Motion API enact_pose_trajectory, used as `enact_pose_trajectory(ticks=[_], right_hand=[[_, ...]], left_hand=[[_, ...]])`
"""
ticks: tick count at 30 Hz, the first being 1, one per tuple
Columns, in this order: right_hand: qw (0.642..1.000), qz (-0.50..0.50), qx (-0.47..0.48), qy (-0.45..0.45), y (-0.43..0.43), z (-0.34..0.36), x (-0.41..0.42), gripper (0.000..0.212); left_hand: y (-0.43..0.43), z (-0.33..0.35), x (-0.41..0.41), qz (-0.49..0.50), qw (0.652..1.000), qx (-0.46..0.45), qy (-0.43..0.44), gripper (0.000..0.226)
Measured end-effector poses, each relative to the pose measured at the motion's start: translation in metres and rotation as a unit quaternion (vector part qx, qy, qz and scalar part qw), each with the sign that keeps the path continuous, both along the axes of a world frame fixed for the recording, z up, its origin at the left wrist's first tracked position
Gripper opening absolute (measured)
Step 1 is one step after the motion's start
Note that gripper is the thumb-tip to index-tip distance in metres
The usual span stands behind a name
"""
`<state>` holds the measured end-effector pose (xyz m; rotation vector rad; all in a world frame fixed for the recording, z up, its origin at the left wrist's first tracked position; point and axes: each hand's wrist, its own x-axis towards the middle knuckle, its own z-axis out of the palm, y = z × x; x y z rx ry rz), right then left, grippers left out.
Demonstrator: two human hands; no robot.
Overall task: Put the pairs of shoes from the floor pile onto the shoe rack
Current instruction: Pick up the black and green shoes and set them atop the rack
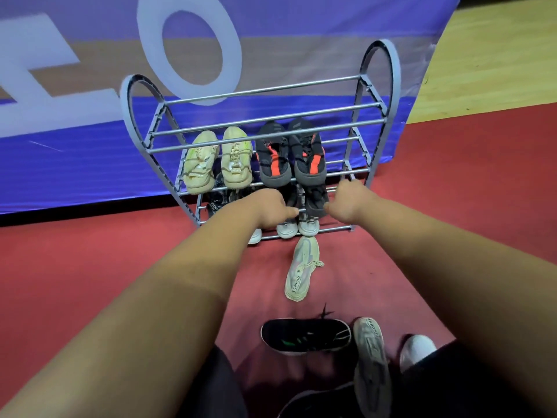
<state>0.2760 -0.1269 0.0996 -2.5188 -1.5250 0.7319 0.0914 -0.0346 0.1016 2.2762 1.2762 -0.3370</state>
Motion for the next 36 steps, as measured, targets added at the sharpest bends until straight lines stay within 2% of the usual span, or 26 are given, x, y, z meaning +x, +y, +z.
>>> enact_pose_trajectory(ticks=[3, 6, 9, 13, 16, 20, 23, 26, 30, 33, 36], right_hand=[[0.996, 0.059, -0.068, -0.014, -0.025, 0.004, -0.014, 0.036], [0.990, 0.083, -0.113, -0.006, -0.044, -0.014, -0.024, 0.039], [0.988, 0.078, -0.137, 0.012, -0.065, -0.051, -0.032, 0.035], [0.983, 0.038, -0.176, 0.037, -0.096, -0.124, -0.033, 0.046], [0.976, 0.020, -0.207, 0.063, -0.121, -0.173, -0.039, 0.048], [0.969, 0.029, -0.240, 0.047, -0.151, -0.229, -0.051, 0.034], [0.965, 0.045, -0.256, 0.032, -0.169, -0.264, -0.057, 0.047], [0.961, 0.080, -0.262, 0.048, -0.178, -0.277, -0.068, 0.048], [0.962, 0.109, -0.247, 0.045, -0.180, -0.290, -0.084, 0.045], [0.969, 0.073, -0.234, -0.013, -0.178, -0.303, -0.087, 0.050], [0.966, -0.004, -0.235, -0.106, -0.175, -0.313, -0.079, 0.045]], left_hand=[[-0.021, 0.001, -0.005, -0.030, 0.998, -0.046, 0.036, 0.058], [-0.044, -0.019, -0.007, 0.007, 0.996, -0.091, 0.004, 0.051], [-0.069, -0.067, -0.011, 0.038, 0.989, -0.143, -0.008, 0.044], [-0.105, -0.154, -0.024, 0.059, 0.979, -0.193, 0.033, 0.038], [-0.133, -0.214, -0.038, 0.060, 0.976, -0.192, 0.081, 0.048], [-0.165, -0.266, -0.057, 0.047, 0.975, -0.169, 0.139, 0.039], [-0.186, -0.299, -0.081, 0.050, 0.963, -0.206, 0.169, 0.041], [-0.195, -0.326, -0.101, 0.132, 0.947, -0.244, 0.162, 0.045], [-0.186, -0.334, -0.099, 0.279, 0.921, -0.259, 0.089, 0.050], [-0.174, -0.343, -0.096, 0.395, 0.876, -0.275, 0.031, 0.050], [-0.164, -0.367, -0.101, 0.499, 0.811, -0.301, -0.046, 0.060]])
